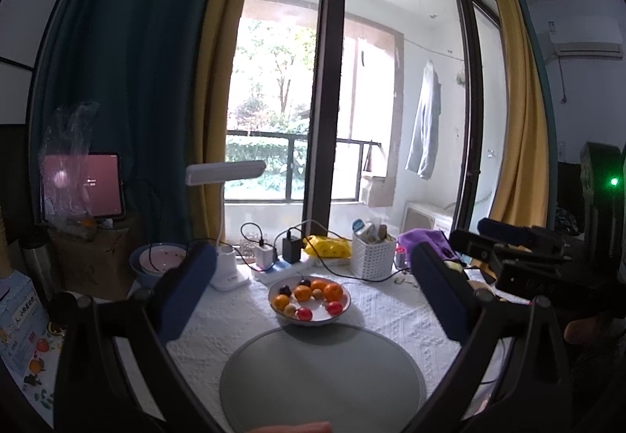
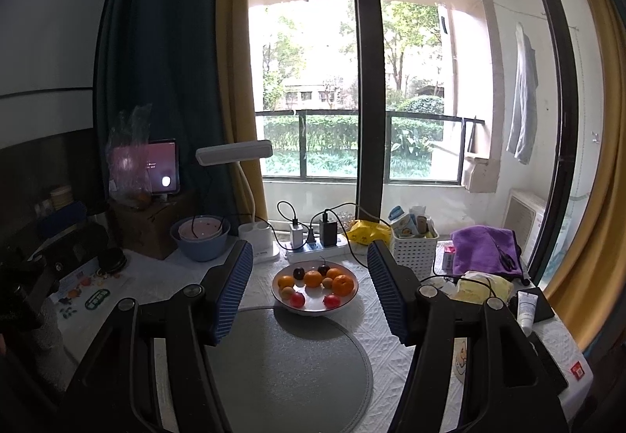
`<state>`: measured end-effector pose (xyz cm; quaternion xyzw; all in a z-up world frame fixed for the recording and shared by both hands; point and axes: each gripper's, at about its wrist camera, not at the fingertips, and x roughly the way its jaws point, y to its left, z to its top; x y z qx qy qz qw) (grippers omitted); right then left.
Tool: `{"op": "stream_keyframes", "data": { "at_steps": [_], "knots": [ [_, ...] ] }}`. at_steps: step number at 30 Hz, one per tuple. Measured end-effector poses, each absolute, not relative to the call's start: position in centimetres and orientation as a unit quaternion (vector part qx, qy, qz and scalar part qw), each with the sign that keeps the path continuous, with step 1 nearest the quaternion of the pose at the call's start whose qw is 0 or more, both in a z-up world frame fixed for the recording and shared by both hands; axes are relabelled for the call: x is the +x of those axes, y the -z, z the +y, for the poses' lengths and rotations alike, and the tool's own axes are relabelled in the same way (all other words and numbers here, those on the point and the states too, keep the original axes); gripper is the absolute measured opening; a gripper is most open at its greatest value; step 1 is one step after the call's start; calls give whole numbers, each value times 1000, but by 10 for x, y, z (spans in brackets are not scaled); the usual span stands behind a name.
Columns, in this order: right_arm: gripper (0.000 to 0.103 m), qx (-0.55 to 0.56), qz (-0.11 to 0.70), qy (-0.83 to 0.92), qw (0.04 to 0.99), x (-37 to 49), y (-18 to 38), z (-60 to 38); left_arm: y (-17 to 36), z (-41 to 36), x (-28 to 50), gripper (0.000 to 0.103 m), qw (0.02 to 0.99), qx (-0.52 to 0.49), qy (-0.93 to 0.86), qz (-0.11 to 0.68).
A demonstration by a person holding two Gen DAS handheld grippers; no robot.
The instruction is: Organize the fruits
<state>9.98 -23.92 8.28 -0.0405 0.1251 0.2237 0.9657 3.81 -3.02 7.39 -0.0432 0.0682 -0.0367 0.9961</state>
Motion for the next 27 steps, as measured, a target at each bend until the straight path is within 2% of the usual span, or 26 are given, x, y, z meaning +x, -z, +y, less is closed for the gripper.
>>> {"op": "stream_keyframes", "data": {
  "at_steps": [27],
  "knots": [
    [64, -28, 128, -216, 968, 104, -80, -243, -73, -30, 42, 100, 994, -53, 42, 83]
  ]
}}
